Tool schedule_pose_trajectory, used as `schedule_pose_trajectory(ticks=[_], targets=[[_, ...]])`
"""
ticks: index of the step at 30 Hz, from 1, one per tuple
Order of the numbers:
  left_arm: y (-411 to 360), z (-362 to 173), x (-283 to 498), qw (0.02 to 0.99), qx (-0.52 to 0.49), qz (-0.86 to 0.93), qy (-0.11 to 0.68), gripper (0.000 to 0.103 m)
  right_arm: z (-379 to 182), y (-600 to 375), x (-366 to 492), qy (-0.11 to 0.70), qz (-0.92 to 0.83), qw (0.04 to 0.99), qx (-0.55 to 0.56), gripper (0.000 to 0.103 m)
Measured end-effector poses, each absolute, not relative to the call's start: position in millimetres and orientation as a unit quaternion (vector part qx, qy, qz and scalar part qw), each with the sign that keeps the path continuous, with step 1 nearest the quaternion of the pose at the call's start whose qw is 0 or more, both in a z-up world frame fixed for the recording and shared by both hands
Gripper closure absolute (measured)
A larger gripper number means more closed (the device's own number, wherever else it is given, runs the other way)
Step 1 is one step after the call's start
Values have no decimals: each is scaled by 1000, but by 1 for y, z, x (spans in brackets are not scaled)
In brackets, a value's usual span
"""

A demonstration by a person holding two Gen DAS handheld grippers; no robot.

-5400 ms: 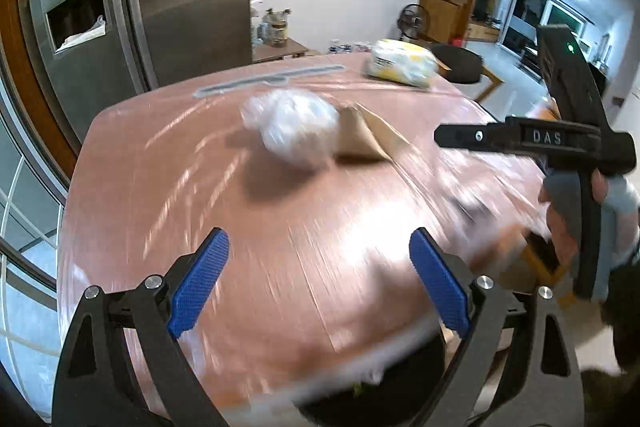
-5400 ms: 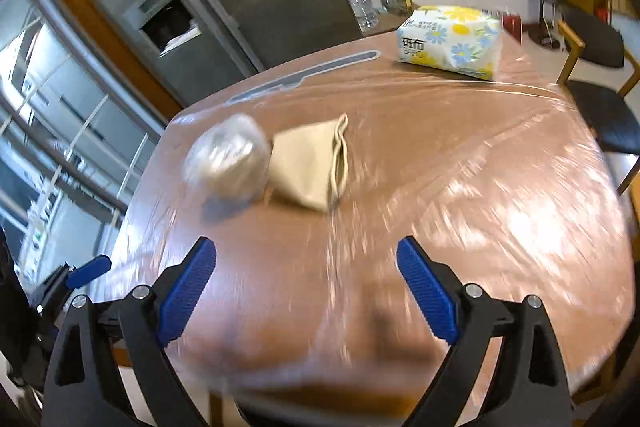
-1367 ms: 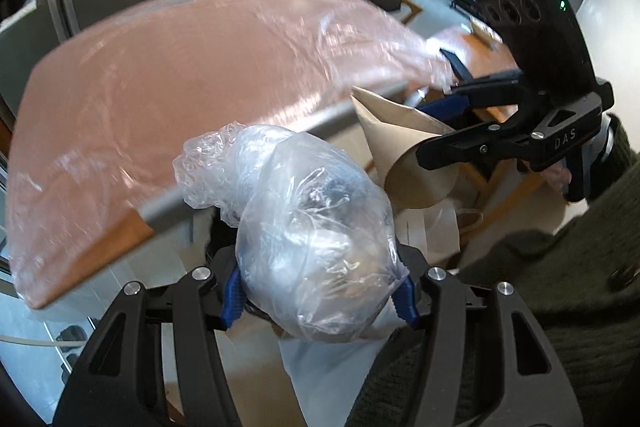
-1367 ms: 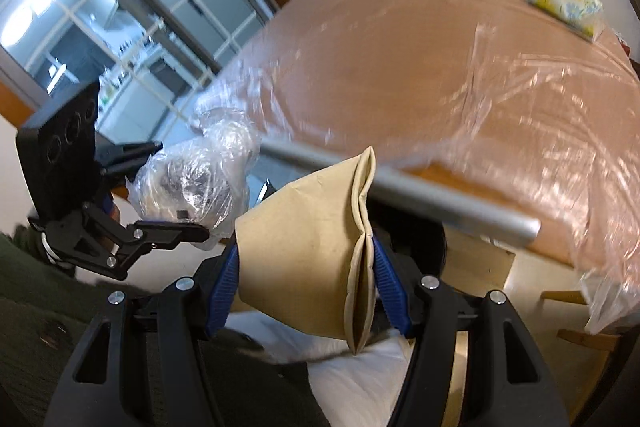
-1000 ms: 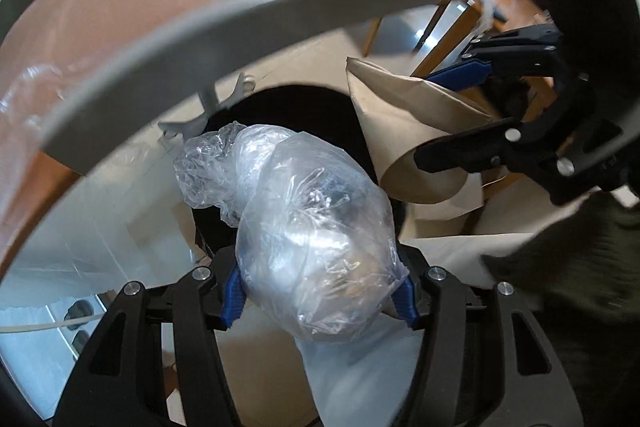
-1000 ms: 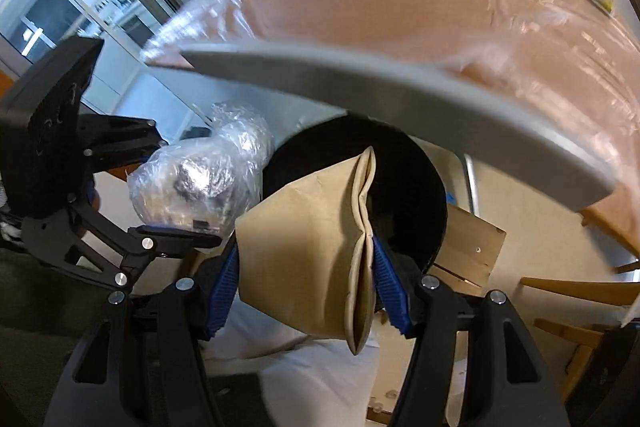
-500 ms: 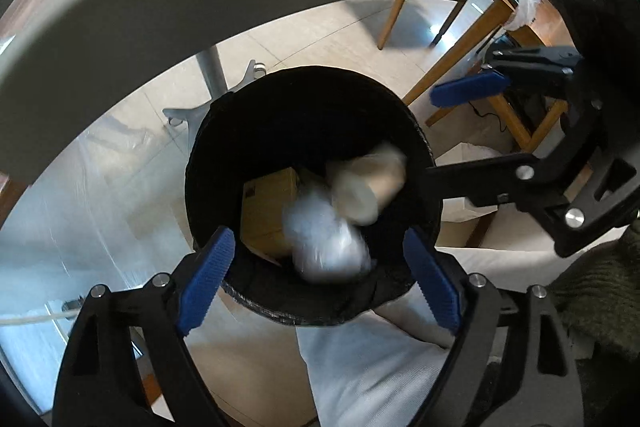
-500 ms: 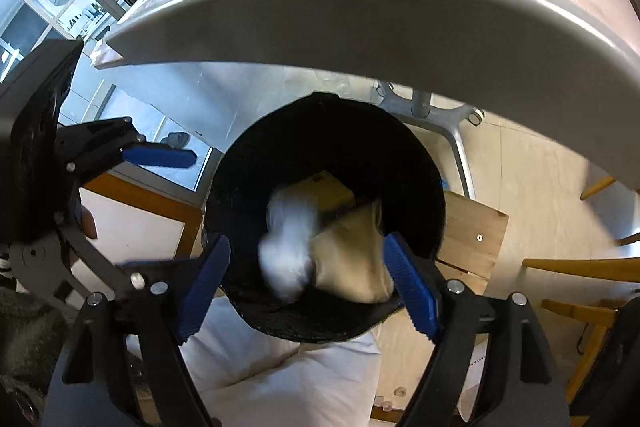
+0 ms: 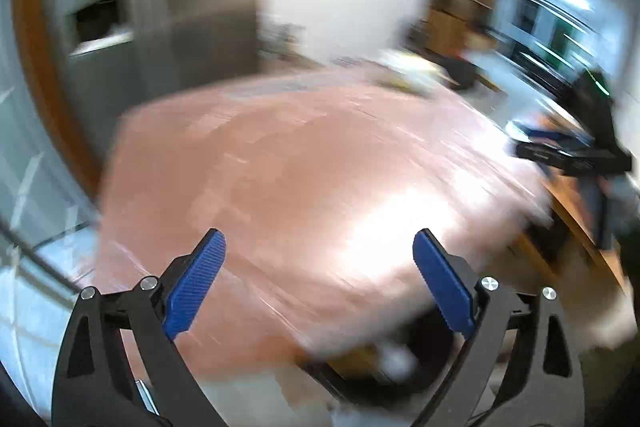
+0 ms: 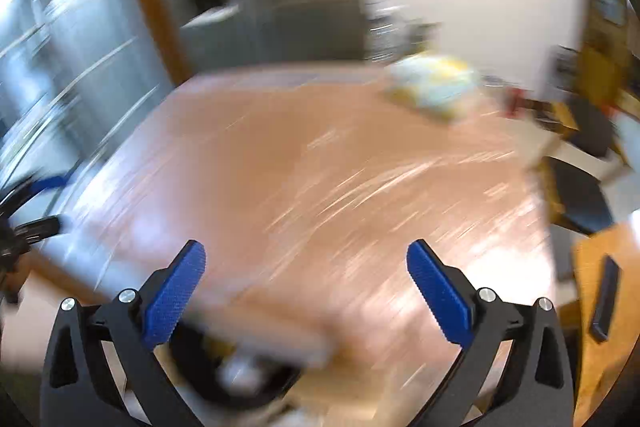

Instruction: Collect trash

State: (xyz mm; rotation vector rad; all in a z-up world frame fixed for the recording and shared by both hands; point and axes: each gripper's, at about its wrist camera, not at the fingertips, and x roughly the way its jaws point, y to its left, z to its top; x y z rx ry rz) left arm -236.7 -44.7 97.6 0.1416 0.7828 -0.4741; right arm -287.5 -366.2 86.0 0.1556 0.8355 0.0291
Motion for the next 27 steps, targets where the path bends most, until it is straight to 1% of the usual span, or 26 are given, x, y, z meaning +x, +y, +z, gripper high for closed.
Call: schedule_pose_trajectory(ticks=[3,5,8,14,19,23,24,26,27], targets=[[-26,77,-165,901,20,-162,403,7,64,-398,-228,420,-53,901,95,4],[-16,62,-123,901,14,-122,415,7,47,-413,-195,440,-89,889,93,4],[-5,47,-81,897,1,-88,433,7,33,-435,-174,446,-119,878,128,4],[5,22,-22,886,-19,-51,461,7,15,-462,-143,456,-154,865,137,4],[4,10,-7,882,-27,-39,468,7,11,-474,-121,460,-171,862,126,4],[-6,7,-6,884,10,-30,466,7,8,-475,-119,453,-186,866,99,4],[-7,6,-8,885,16,-27,465,7,8,-476,-120,450,-184,868,102,4],[-7,5,-9,887,12,-24,462,2,9,-477,-120,450,-187,867,101,4],[-5,5,-9,886,9,-23,462,2,9,-475,-121,451,-188,867,101,4]])
